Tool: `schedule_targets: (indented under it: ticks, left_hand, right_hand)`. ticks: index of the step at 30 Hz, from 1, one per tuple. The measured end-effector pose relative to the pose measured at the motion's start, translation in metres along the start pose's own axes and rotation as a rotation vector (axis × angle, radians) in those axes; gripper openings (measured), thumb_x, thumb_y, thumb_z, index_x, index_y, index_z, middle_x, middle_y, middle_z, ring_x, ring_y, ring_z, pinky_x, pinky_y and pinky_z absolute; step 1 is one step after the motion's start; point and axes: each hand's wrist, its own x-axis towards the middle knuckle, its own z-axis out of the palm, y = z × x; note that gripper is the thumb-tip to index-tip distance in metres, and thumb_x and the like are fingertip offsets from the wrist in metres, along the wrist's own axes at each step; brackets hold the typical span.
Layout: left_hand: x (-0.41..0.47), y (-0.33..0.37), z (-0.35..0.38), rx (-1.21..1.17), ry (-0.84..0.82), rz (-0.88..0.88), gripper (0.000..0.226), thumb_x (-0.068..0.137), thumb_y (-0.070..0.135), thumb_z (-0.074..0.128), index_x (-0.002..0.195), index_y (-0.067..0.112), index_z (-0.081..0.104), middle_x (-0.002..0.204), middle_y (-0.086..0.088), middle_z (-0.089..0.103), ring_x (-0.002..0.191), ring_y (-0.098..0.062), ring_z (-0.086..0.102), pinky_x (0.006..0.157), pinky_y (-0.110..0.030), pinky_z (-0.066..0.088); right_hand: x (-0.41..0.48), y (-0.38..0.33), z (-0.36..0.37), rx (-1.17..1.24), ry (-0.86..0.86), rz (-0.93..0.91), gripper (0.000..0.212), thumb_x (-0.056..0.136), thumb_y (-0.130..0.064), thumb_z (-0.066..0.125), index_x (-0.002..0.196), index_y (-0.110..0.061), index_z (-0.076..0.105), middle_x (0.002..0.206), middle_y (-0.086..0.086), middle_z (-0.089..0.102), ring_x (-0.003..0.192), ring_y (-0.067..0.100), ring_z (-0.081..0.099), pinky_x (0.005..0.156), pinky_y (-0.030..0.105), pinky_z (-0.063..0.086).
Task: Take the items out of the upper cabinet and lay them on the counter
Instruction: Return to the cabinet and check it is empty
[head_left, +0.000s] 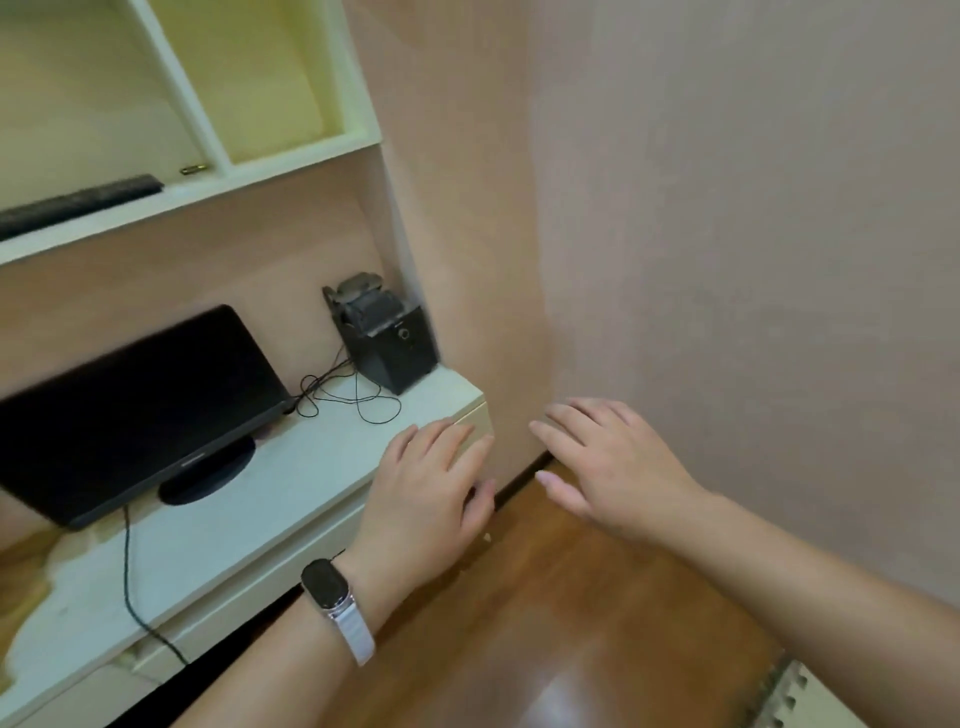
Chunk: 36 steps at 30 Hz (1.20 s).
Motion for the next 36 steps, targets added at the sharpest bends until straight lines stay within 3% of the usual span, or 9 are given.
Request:
schedule_targets:
  ticks: [16,22,28,36]
  left_hand:
    - [0.065,-0.144,0.036,0.078,0.068,-0.143,0.041,0.092,0.042,0.051,0.124,0.021,0.064,0.128,-0.003,0.064,0.122,-0.024,0.054,0.104,-0.041,0.039]
    - [0.12,-0.235,0.058,0.039,0.154,-0.125,0.042,0.092,0.041,0.054,0.126,0.02,0.064,0.13,-0.002,0.062,0.125,-0.023,0.052,0.107,-0.043,0.037]
    - [0.174,-0.324,0.065,0.041,0.329,-0.075,0.036,0.085,0.033,0.062,0.115,0.014,0.069,0.121,-0.007,0.066,0.115,-0.029,0.059,0.097,-0.045,0.044]
    - [0.23,-0.397,0.058,0.086,0.383,-0.055,0.037,0.087,0.033,0.061,0.118,0.013,0.068,0.122,-0.01,0.065,0.116,-0.031,0.057,0.097,-0.046,0.042]
  right_hand:
    - [0.171,0.006,0.047,0.004,-0.008,-0.102,0.05,0.092,-0.051,0.041,0.126,-0.019,0.06,0.125,0.004,0.064,0.117,0.027,0.057,0.099,0.041,0.044]
    - [0.263,0.01,0.074,-0.044,0.053,-0.083,0.048,0.091,-0.049,0.044,0.123,-0.018,0.062,0.12,0.004,0.065,0.112,0.027,0.058,0.094,0.038,0.045]
    - [0.36,0.005,0.1,-0.06,0.158,-0.058,0.047,0.09,-0.047,0.047,0.121,-0.016,0.063,0.118,0.006,0.065,0.107,0.028,0.058,0.088,0.04,0.047]
    - [0.446,0.01,0.111,-0.049,0.265,-0.051,0.047,0.09,-0.045,0.048,0.12,-0.012,0.063,0.119,0.007,0.064,0.107,0.03,0.058,0.082,0.04,0.047]
